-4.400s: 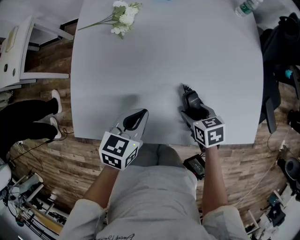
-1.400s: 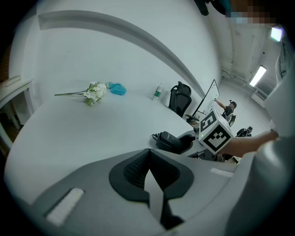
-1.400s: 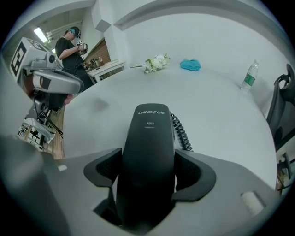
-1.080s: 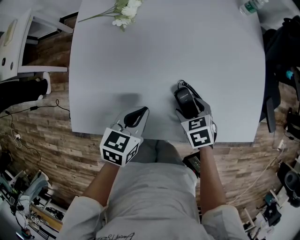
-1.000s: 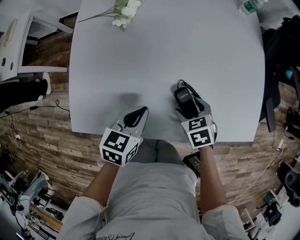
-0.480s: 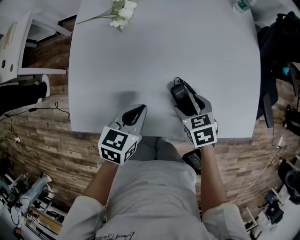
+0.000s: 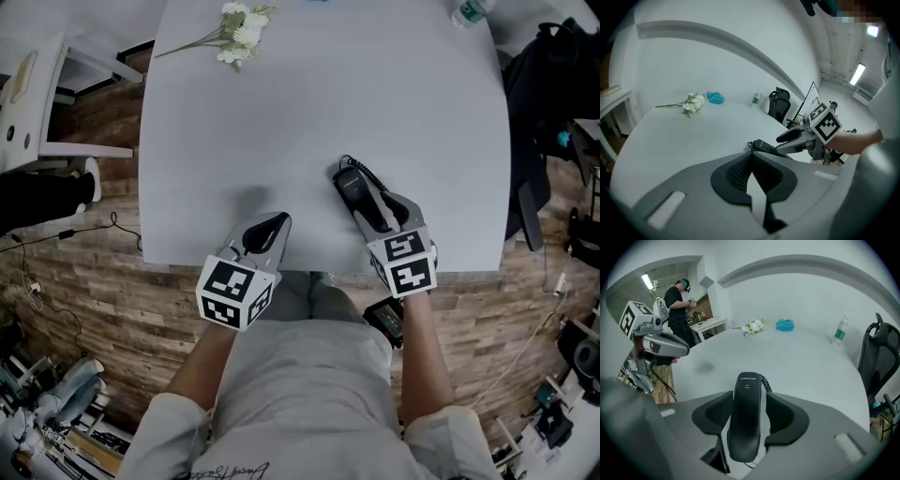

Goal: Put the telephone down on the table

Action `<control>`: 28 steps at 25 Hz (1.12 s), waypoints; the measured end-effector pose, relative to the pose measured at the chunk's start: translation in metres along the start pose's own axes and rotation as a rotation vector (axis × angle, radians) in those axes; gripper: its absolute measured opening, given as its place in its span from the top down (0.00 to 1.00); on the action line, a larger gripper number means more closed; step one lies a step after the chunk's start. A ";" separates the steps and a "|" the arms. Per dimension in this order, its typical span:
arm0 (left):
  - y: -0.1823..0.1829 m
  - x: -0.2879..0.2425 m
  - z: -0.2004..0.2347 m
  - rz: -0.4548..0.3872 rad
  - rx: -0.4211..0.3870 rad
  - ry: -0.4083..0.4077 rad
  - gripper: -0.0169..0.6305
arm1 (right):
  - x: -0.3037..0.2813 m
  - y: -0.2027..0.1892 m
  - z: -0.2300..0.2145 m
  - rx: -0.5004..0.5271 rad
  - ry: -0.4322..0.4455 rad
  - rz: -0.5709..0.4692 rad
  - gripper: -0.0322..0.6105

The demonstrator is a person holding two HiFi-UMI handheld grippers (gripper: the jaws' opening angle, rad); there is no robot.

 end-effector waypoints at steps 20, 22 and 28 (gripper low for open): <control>0.016 0.018 -0.036 -0.038 -0.054 -0.007 0.95 | 0.056 -0.008 -0.004 0.011 -0.022 -0.108 0.94; 0.015 0.020 -0.039 -0.040 -0.059 -0.004 0.95 | 0.059 -0.012 -0.003 0.014 -0.026 -0.109 0.94; 0.014 0.023 -0.046 -0.048 -0.067 0.000 0.95 | 0.072 -0.019 0.000 -0.012 -0.006 -0.132 0.94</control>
Point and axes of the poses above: the fingertips, and each gripper's own axes: x backward along the fingers, z to its left, y out of its top, the point moved 5 cm from there along x, backward along the fingers, and after that the axes turned 2 degrees about x, right-handed, at the moved point
